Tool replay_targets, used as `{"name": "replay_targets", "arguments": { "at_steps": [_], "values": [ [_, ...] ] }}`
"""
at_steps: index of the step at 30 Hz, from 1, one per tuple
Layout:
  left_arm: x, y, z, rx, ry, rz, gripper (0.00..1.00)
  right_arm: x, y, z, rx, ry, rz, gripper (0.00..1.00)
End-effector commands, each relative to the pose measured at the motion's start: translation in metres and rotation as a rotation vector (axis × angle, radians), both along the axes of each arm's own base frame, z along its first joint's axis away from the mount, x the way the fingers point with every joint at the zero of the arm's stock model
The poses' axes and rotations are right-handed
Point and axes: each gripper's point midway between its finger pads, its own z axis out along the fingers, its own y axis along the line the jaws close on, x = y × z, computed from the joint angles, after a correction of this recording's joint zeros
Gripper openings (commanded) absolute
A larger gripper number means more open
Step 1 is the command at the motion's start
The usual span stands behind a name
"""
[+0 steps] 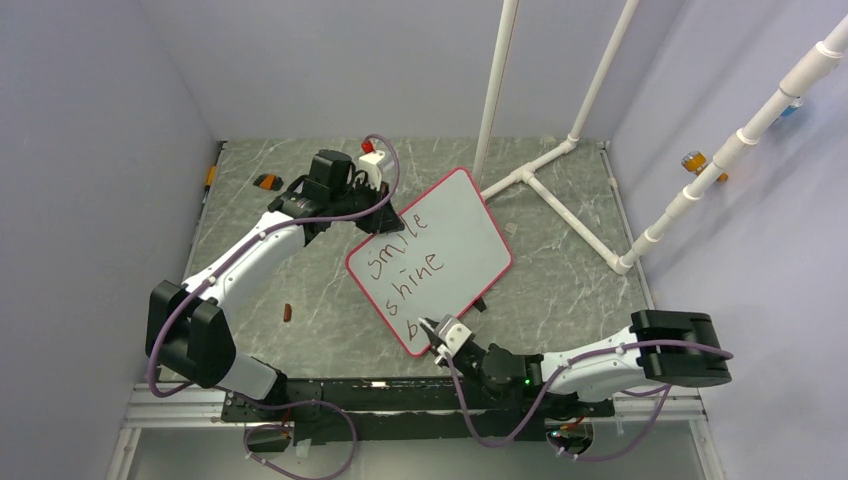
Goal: Write a sentence on the whiteboard
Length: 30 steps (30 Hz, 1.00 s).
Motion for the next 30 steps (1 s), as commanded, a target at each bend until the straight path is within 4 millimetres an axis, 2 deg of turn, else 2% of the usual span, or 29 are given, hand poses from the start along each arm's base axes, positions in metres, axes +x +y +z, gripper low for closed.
{"name": "replay_targets", "arguments": {
  "at_steps": [1, 14, 30],
  "values": [
    [0.024, 0.016, 0.014, 0.065, -0.155, 0.069, 0.0, 0.009, 0.0, 0.011, 0.066, -0.008, -0.048, 0.0],
    [0.025, 0.015, 0.014, 0.063, -0.155, 0.064, 0.0, 0.009, 0.004, -0.012, 0.018, 0.035, -0.038, 0.0],
    [0.026, 0.016, 0.014, 0.064, -0.155, 0.067, 0.0, -0.006, -0.006, -0.037, -0.058, 0.152, 0.015, 0.0]
  ]
}}
